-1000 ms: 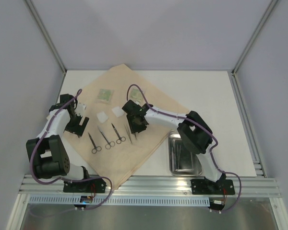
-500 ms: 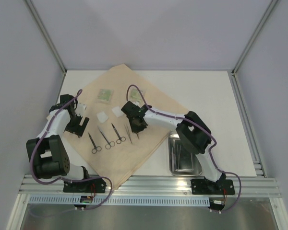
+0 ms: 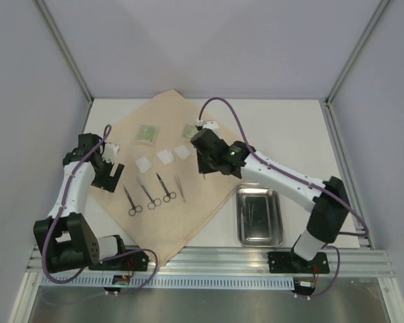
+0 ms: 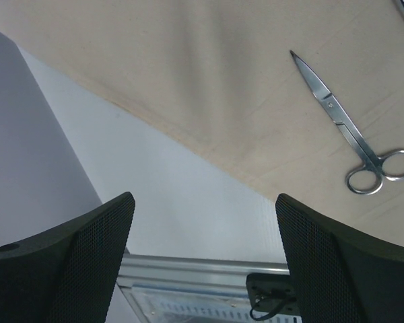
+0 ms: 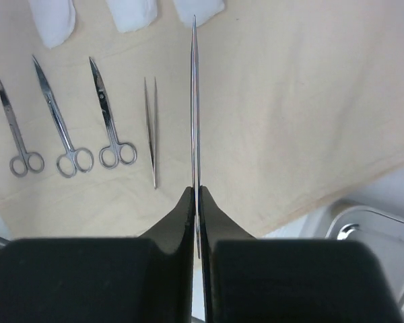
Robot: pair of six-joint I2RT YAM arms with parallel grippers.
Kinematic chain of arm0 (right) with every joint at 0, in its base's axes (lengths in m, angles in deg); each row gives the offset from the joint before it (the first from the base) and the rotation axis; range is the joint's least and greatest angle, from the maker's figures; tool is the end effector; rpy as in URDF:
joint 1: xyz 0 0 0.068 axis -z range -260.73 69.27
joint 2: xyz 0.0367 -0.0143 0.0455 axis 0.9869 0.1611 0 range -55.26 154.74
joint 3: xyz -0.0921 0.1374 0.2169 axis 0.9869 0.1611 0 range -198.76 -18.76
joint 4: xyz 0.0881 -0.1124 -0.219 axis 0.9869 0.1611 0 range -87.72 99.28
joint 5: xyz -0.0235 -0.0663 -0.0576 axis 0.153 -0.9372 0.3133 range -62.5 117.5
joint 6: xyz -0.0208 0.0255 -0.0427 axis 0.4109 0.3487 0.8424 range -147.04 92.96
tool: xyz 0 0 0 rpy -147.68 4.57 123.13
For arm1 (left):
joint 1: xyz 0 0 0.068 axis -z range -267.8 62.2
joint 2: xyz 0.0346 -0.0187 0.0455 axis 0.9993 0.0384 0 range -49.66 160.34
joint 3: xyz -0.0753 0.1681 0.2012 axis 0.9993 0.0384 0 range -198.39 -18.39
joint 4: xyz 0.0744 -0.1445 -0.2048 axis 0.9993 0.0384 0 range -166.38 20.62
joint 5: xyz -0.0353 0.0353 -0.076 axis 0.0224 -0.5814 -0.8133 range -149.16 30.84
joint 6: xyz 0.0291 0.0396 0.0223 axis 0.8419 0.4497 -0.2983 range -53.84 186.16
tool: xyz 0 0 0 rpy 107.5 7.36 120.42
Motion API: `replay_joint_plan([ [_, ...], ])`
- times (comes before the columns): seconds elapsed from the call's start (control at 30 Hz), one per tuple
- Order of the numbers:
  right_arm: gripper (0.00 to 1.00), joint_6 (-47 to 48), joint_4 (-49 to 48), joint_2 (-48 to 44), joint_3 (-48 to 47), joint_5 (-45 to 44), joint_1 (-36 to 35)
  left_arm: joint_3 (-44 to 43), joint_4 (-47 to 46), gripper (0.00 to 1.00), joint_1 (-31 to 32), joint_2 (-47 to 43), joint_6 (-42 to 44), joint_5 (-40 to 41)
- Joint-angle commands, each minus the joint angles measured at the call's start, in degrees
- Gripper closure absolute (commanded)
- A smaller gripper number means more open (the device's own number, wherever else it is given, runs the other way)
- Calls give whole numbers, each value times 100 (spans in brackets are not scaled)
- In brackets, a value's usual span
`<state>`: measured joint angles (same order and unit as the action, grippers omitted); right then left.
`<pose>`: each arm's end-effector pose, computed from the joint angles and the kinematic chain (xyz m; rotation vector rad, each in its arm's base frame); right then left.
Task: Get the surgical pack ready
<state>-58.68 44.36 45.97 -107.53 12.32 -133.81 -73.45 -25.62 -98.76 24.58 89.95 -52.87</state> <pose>0.2395 0.3035 0.2899 -0.3599 2.4729 0.2921 0.2319 0.0488 0.2409 0.2884 2.8102 0.2974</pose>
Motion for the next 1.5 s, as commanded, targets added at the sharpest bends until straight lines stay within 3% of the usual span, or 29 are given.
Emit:
replay_joint_plan([
  [0.0, 99, -351, 537, -1007, 955, -643, -18, -118, 442, 5, -38, -418, 47, -373],
  [0.2, 99, -1631, 853, -2552, 3309, -661, -18, -197, 768, 5, -38, -963, 64, -602],
  [0.4, 99, -2644, 1179, -3424, 4683, -1128, -18, -92, 812, 5, -38, -1218, 152, -787],
  [0.73, 99, -2760, 635, -3260, 5282, -776, -27, 119, 681, 5, -38, -1271, 249, -743],
  [1.47, 98, -2250, -148, -2652, 5282, -433, -27, 207, 628, 5, -38, -1254, 240, -734],
])
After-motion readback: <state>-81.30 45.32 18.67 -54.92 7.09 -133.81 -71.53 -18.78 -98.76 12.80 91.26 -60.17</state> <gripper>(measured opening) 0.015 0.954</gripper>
